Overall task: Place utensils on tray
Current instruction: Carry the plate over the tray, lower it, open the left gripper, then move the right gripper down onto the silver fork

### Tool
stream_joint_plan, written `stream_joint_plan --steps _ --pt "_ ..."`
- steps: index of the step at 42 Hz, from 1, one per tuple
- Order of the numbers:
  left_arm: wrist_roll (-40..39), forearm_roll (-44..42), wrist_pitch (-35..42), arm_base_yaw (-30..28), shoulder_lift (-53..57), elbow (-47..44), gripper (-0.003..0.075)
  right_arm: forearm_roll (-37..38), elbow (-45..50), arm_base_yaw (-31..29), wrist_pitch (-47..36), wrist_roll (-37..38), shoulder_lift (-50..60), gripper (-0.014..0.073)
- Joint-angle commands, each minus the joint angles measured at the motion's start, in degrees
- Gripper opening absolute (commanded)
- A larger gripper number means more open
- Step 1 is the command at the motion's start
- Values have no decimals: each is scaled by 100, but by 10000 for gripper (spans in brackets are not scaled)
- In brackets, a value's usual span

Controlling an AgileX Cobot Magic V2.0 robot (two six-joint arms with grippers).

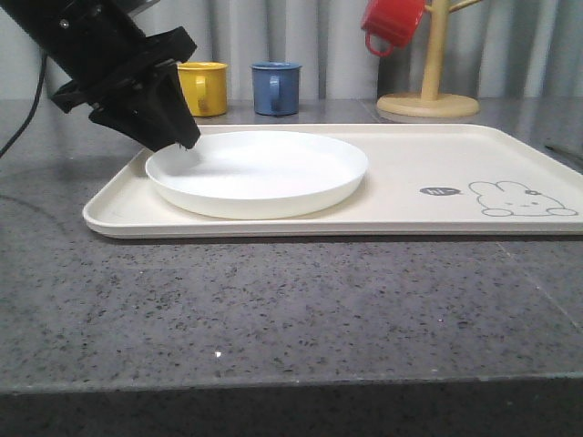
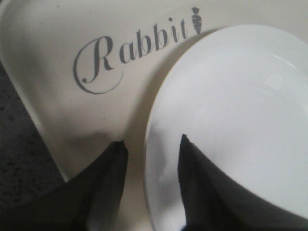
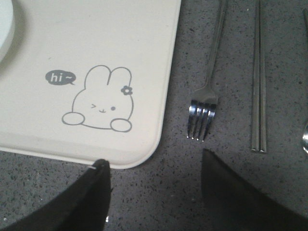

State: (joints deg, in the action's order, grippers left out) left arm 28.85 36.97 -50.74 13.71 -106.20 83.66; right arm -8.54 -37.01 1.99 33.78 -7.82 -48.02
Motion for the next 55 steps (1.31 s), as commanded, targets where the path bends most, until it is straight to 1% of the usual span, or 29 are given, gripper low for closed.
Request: stream_joint_plan --steps 1,10,15,18,20,23,26,29,33,37,41,48,51,55 --pt "-71 89 -112 53 364 255 330 -17 -190 -8 -314 -42 7 449" --pt "-71 -45 -667 67 921 537 330 -17 -190 -8 -314 -42 7 449" --pt "-219 -337 -884 352 1438 499 330 -17 -190 -8 -314 -42 7 449" --pt "-368 -788 -896 755 1803 349 330 -17 -190 -8 -314 -42 7 449" --pt "-543 -1281 -824 1109 2049 218 328 -17 -190 -8 -314 -42 7 449" --pt "-1013 -2142 -606 1654 2499 -55 325 -17 -190 -8 -314 -42 7 449" --pt "-1440 -2823 -284 2204 2980 -411 325 -17 -190 -8 -314 -42 7 449" --pt "-1736 -3245 5 2710 3467 -806 325 -17 -190 -8 -314 -42 7 449" --pt "-2034 -3365 419 3149 4087 -1354 325 -17 -190 -8 -314 -42 7 449" --pt "-2177 -3351 851 3260 4697 -1887 325 -17 -190 -8 -339 -42 7 449" --pt "-2299 -3343 1171 3260 5191 -2203 325 -17 -190 -8 -334 -42 7 449" --pt "-2299 -3343 1452 3260 5833 -2386 324 -99 -204 -8 -218 -42 7 449" --pt "-2299 -3343 1509 3260 6000 -2386 324 -71 -391 -14 133 -48 -23 449" --pt "-2299 -3354 1543 3260 6116 -2386 324 61 -867 -19 904 -48 -174 449"
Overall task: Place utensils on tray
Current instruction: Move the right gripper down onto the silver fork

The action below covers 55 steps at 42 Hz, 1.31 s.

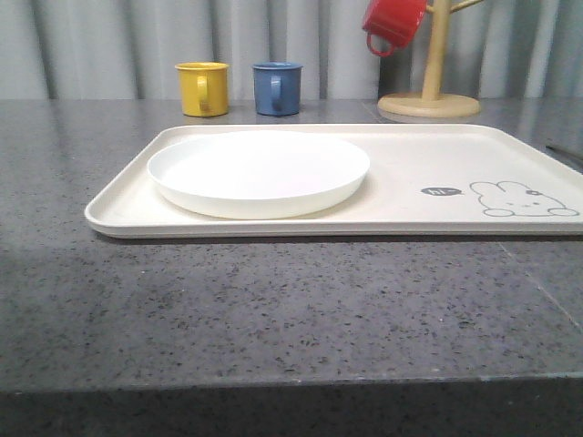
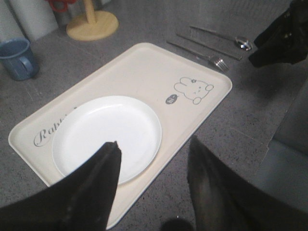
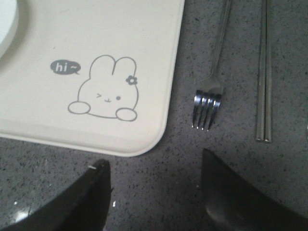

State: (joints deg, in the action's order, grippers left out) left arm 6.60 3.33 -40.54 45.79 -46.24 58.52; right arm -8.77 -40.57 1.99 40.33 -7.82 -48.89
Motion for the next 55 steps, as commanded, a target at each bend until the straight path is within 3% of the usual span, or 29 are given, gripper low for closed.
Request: stream_joint_plan --steps 1,10,21,41,48,55 --pt "-74 10 523 53 120 128 324 143 -675 -19 432 -48 -143 449" --pt "-74 10 523 53 82 128 321 416 -1871 -366 1557 -43 -910 445" --pt "-74 10 523 53 53 128 312 227 -2990 -904 2089 -43 -2232 445" --pt "-74 10 523 53 53 128 312 -41 -3993 -806 2100 -49 -4325 442" --pt "-74 10 523 53 53 128 312 132 -4412 -806 2263 -49 -4869 356" --pt "-74 10 523 53 53 128 312 120 -4587 -806 2276 -49 -5208 340"
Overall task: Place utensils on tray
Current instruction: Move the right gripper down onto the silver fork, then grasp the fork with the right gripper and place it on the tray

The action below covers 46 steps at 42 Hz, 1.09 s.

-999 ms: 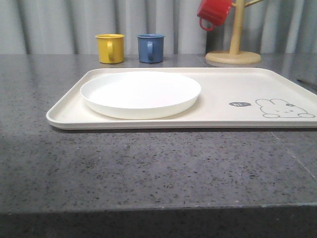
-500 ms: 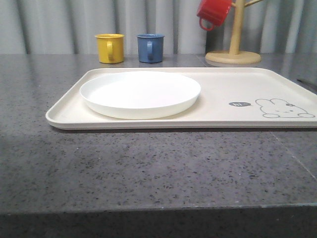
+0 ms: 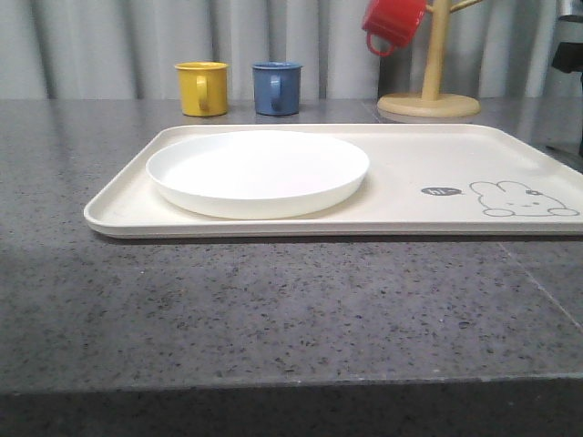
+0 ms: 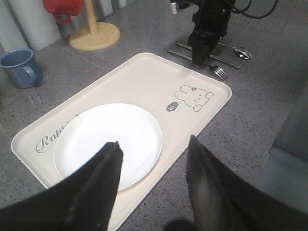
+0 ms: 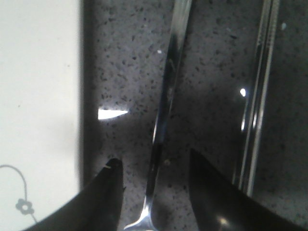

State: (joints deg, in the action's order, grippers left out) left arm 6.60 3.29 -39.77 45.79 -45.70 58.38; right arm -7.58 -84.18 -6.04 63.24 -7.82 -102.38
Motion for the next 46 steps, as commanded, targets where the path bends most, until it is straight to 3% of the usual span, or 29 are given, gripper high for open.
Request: stream_joint_plan --steps 1,10,19,24,37,46 --pt "-74 14 446 53 0 142 312 1 -226 -3 -14 -49 116 340" --pt "-74 14 446 53 0 142 312 1 -226 -3 1 -49 -95 326" --pt "-74 14 446 53 0 142 312 1 -226 -3 107 -49 -120 67" --pt "-74 14 446 53 0 142 312 1 -226 -3 139 -49 -120 -17" --pt "-74 14 446 53 0 142 312 -1 -230 181 244 -49 436 -19" --pt "-74 14 446 53 0 142 312 -25 -232 1097 348 -43 892 -19"
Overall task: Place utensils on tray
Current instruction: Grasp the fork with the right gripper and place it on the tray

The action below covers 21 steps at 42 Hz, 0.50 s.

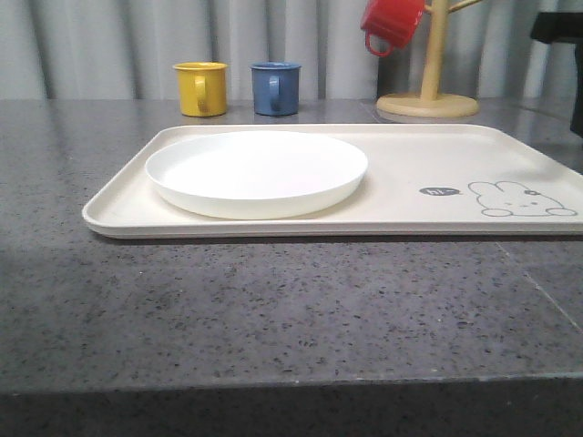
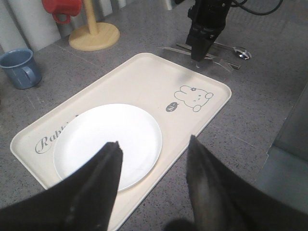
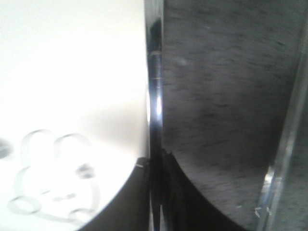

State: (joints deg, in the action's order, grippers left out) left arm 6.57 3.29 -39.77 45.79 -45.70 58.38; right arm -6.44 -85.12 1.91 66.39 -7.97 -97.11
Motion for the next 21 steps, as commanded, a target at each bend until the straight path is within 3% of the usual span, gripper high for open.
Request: stream_joint_plan --steps 1,10,21 --pt "-71 14 446 53 0 142 312 -164 -151 467 60 -27 379 -19" --pt "-71 14 446 53 0 142 312 -75 -374 1509 85 727 192 -19" --pt "-71 14 446 53 0 142 312 193 -702 1799 7 2526 -402 -19"
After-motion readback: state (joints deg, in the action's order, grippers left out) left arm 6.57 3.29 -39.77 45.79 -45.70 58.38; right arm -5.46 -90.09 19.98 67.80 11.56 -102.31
